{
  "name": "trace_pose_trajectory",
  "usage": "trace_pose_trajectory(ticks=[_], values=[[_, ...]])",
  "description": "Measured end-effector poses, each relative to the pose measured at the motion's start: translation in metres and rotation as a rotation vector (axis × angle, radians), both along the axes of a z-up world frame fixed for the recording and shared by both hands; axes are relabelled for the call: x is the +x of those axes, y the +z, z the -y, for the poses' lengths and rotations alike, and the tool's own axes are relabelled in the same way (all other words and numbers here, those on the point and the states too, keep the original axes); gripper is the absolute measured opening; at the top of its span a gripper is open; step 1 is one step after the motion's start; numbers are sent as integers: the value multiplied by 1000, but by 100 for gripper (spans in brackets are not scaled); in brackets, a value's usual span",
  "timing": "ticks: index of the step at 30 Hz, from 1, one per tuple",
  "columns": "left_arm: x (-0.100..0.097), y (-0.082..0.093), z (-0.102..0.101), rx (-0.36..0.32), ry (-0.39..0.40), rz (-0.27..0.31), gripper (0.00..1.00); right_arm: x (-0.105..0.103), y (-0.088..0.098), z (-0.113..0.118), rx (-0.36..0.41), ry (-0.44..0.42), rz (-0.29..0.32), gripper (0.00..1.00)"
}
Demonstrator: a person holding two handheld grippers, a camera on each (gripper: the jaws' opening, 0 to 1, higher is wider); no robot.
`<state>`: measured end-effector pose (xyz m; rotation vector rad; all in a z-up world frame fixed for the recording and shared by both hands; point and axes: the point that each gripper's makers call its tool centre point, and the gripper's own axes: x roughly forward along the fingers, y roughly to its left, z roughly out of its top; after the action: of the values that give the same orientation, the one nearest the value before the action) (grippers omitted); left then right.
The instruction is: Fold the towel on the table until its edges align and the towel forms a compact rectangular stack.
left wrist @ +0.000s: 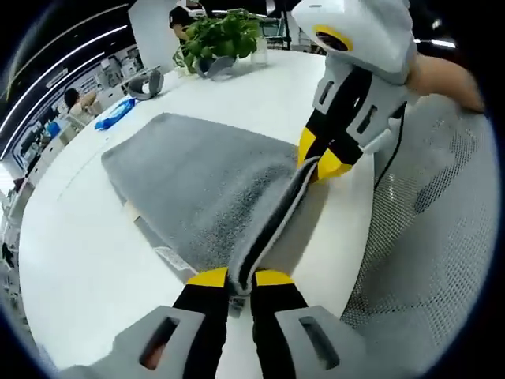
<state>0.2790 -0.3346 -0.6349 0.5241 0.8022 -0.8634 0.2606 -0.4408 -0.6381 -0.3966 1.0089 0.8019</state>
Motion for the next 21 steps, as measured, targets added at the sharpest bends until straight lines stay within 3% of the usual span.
trace_pose_trajectory(ticks=[4,8,13,21], values=[[1,13,-1,-17,19,16,9,-3,9,-1,25,29,24,6],[-1,27,2,-14,8,36,9,-7,18,-2,3,48,26,6],[-5,46,2,-7,-12,50,9,-10,41,0,-29,82,64,6],[-3,84,-6,13,-40,125,9,-6,87,-9,3,131,140,6]])
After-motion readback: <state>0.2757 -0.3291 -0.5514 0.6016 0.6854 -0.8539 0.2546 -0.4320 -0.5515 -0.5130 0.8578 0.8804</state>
